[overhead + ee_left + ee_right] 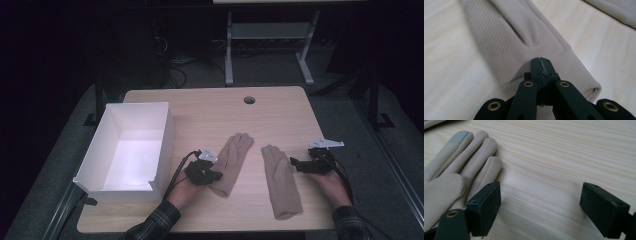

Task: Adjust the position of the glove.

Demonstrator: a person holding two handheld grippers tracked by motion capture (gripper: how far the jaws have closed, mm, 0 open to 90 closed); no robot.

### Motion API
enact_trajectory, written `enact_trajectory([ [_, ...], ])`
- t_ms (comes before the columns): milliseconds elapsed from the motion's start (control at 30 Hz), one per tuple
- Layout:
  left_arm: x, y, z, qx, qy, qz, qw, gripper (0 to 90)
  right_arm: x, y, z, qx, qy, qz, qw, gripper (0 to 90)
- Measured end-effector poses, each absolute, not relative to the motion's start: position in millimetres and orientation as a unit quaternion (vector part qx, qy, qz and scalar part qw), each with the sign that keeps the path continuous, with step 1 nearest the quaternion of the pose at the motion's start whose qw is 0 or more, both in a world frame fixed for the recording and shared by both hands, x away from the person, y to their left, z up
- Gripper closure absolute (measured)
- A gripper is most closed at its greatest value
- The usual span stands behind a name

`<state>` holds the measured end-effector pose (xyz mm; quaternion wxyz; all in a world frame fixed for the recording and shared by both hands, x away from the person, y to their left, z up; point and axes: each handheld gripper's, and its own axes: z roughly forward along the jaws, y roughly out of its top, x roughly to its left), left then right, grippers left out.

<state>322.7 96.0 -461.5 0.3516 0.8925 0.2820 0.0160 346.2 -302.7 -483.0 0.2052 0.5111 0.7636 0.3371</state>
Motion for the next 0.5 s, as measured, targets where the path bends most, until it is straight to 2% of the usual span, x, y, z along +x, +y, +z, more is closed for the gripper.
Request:
enact_trajectory([
  [300, 293, 92, -461, 0.899, 0.257, -0.003, 0.355, 89.6, 346, -303, -483, 0.511, 0.764, 0.337, 0.205, 16.9],
  [500, 293, 90, -458, 0.9, 0.248, 0.0, 0.358, 87.5, 346, -303, -483, 0.511, 0.764, 0.337, 0.205, 16.9],
])
